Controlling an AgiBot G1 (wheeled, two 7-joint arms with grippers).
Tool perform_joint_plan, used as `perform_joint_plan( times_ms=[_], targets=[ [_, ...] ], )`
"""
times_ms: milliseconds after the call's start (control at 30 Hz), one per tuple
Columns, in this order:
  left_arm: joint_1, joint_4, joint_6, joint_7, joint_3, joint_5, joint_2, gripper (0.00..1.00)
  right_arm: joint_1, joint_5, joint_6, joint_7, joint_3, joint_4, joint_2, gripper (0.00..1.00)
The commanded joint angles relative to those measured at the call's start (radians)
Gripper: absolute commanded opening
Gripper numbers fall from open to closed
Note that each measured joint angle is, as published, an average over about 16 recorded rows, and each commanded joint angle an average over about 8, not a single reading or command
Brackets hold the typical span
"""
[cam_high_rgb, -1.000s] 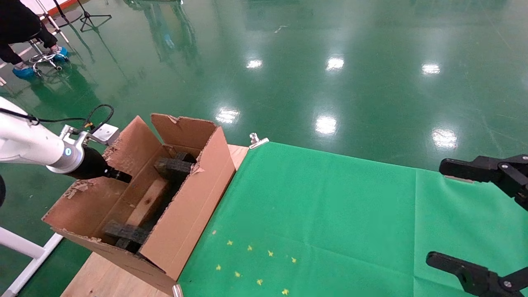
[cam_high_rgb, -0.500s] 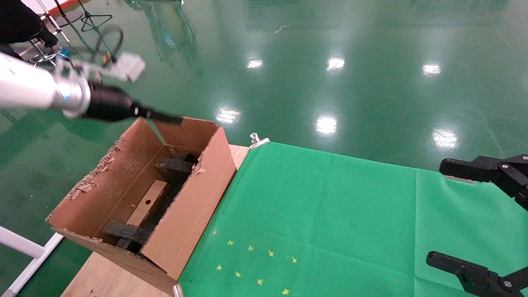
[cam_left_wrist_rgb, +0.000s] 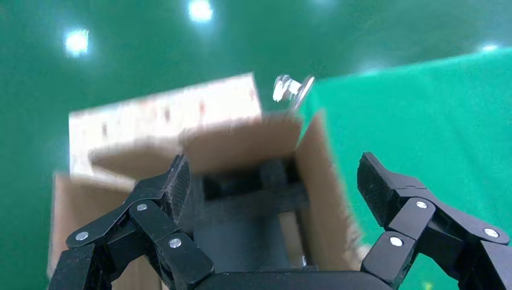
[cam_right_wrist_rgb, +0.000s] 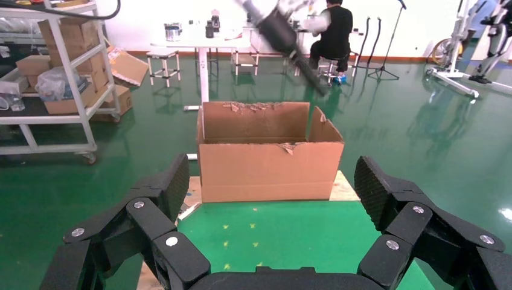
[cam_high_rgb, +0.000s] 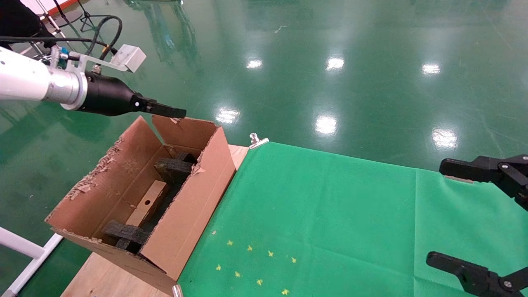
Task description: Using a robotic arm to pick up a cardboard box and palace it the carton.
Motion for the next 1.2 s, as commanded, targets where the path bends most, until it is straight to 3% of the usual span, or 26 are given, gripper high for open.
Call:
perform_joint_plan(
  times_ms=[33, 1200],
  targets=[
    [0.011, -0.008, 0.004, 0.007, -0.010, -0.007, -0.001, 1.00, 0.000, 0.000, 0.000, 0.000, 0.000, 0.000, 0.000, 1.00],
    [0.550, -0.491, 0.227, 0.345, -0.571, -0.382, -0.060, 1.00, 0.000, 0.000, 0.000, 0.000, 0.000, 0.000, 0.000, 1.00]
  ],
)
